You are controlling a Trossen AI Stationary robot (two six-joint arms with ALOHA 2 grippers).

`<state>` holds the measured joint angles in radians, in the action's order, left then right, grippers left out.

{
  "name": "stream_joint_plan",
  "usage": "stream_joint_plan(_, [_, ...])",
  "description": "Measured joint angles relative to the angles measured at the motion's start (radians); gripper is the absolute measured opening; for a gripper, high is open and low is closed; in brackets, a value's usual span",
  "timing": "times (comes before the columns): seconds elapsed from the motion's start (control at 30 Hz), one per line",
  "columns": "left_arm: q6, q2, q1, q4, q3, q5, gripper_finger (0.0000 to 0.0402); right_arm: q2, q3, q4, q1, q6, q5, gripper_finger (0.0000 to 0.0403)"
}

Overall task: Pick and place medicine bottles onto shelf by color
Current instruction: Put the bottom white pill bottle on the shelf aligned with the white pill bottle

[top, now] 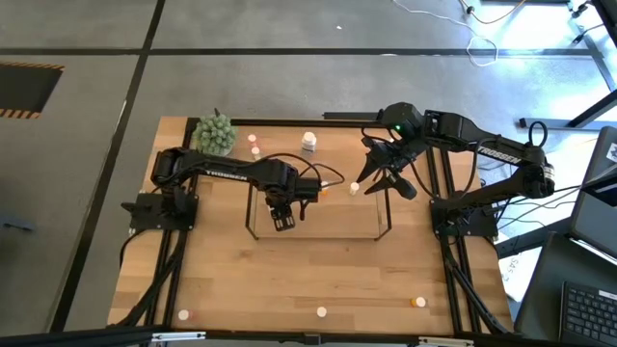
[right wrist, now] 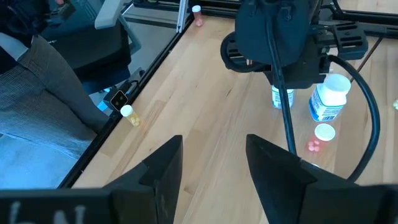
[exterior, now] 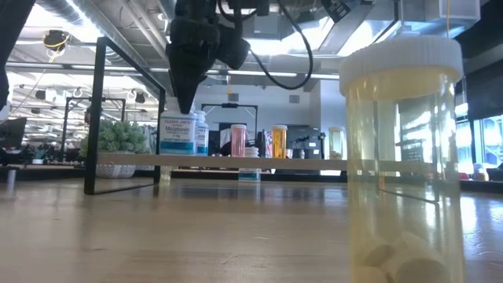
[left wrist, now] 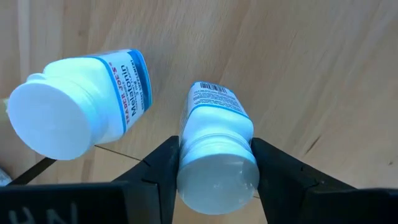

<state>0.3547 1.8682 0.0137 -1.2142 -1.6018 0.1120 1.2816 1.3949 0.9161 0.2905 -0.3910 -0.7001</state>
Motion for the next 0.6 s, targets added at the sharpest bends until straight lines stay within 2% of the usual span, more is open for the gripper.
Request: stream_joint_plan(0.6, [0.000,-0.003,0.000,0.013,0.010,0.000,0.0158,0.000,0.000,0.000,0.000,0.017,0.001,0.0179])
